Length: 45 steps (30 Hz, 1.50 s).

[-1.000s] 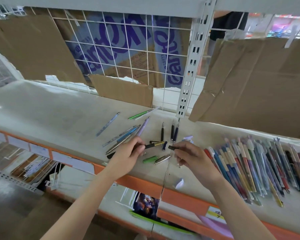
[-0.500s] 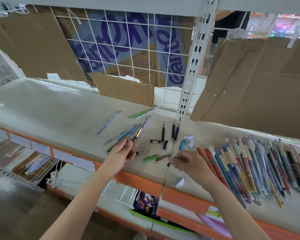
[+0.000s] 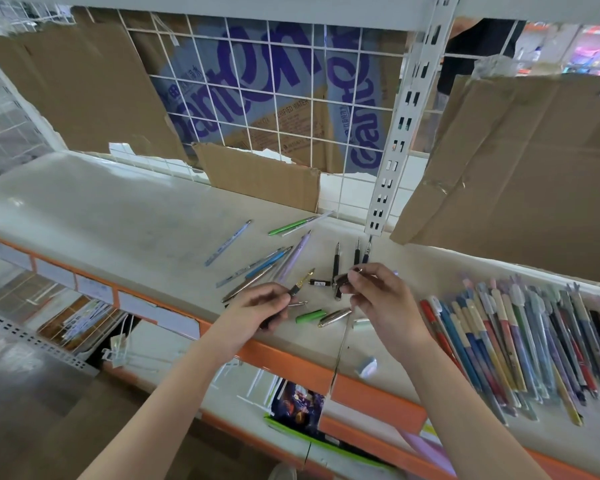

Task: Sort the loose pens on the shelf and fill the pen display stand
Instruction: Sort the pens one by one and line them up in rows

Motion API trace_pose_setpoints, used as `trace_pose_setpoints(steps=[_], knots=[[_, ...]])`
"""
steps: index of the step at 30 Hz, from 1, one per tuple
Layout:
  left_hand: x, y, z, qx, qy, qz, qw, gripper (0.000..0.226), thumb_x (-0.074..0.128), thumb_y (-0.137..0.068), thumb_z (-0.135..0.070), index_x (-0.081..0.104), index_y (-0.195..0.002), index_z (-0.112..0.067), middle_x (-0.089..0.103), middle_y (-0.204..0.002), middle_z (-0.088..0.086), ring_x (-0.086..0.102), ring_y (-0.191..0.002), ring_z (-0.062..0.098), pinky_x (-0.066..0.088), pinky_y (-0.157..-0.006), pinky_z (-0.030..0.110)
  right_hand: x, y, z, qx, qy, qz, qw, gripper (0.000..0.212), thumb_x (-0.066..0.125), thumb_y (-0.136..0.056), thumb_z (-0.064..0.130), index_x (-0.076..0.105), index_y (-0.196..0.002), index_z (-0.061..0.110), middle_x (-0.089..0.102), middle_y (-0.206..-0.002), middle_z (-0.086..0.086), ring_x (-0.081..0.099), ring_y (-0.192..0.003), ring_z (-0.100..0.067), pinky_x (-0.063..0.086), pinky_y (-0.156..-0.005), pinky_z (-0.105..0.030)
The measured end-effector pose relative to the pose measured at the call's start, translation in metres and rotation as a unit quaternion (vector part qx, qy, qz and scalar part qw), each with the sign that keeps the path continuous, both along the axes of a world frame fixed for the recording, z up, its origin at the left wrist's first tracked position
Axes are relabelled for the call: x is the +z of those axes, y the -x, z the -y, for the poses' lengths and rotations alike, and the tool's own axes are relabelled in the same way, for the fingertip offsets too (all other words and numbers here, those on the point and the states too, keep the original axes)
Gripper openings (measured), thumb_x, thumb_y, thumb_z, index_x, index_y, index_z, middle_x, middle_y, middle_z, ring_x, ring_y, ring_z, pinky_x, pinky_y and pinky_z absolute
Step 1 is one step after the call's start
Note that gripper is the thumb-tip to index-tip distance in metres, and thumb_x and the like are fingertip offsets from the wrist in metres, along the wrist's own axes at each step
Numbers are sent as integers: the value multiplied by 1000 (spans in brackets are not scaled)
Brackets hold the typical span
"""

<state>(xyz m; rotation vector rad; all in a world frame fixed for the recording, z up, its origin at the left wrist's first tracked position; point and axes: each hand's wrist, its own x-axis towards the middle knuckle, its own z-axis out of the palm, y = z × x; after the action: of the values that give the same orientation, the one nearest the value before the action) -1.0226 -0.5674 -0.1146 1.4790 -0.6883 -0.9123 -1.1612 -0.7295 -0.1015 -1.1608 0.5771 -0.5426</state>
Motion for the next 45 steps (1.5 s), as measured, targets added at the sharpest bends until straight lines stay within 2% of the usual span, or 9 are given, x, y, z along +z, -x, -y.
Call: trace_pose_setpoints(steps=[14,20,25,28,32,35,37,42,45], knots=[[2,11,-2,-43,-36,39,998,9,56,-91,-9,63,-87,-7,55,-60,-7,38,-52,8,30,-44,15,1,4,0,52,79,-27,995,16,53,-91,1,64,-98,12,71,-85,-4,62,-82,-15,43,-66,-24],[-7,22,-1,-63,-114,234,963,14,54,-93,-20,58,-81,-26,56,-66,-18,49,-61,-8,34,-60,10,-11,5,-1,2,14,-43,999,3,60,-88,3,60,-88,6,71,-75,-3,65,-72,-13,46,-61,-22],[-8,22,0,-66,-119,254,957,16,52,-94,-21,57,-80,-27,56,-67,-18,48,-61,-8,34,-60,9,-18,9,1,-5,15,-44,999,5,59,-88,2,61,-92,5,70,-79,-5,64,-72,-14,47,-60,-21],[-9,14,-1,27,-108,244,963,17,52,-94,-19,57,-80,-28,55,-68,-13,47,-60,-4,34,-60,13,-16,2,0,2,88,-75,993,11,61,-87,5,63,-93,13,70,-79,-2,64,-71,-9,48,-61,-19],[-5,-20,-14,183,-193,360,894,7,61,-88,-26,58,-83,-22,55,-69,-10,50,-64,9,32,-52,17,-18,-16,-12,102,343,-209,910,10,65,-85,17,60,-87,25,65,-73,12,61,-68,0,43,-63,-10],[-4,-41,-24,154,-284,433,841,15,61,-87,-27,63,-93,-14,62,-81,3,56,-78,24,35,-58,29,-25,-25,-20,141,473,-286,822,7,60,-87,21,60,-93,18,62,-84,7,58,-86,-10,47,-75,-25],[-6,-47,-28,115,-315,443,831,22,60,-87,-27,64,-106,-17,66,-94,6,60,-91,27,41,-63,29,-28,-26,-23,128,501,-296,803,10,58,-87,22,61,-96,18,57,-94,6,52,-97,-13,47,-80,-30],[-9,-46,-27,74,-344,471,809,23,58,-89,-30,63,-107,-16,65,-98,5,59,-93,25,45,-68,31,-23,-22,-24,94,482,-245,836,8,59,-88,16,64,-93,14,51,-83,11,53,-77,-1,44,-74,-15],[-2,-33,-19,98,-237,412,874,13,63,-87,-23,67,-99,-20,67,-90,-5,59,-83,11,40,-65,21,-14,-22,-25,54,421,-198,884,8,62,-88,12,70,-90,11,60,-82,10,55,-72,2,39,-69,-4]])
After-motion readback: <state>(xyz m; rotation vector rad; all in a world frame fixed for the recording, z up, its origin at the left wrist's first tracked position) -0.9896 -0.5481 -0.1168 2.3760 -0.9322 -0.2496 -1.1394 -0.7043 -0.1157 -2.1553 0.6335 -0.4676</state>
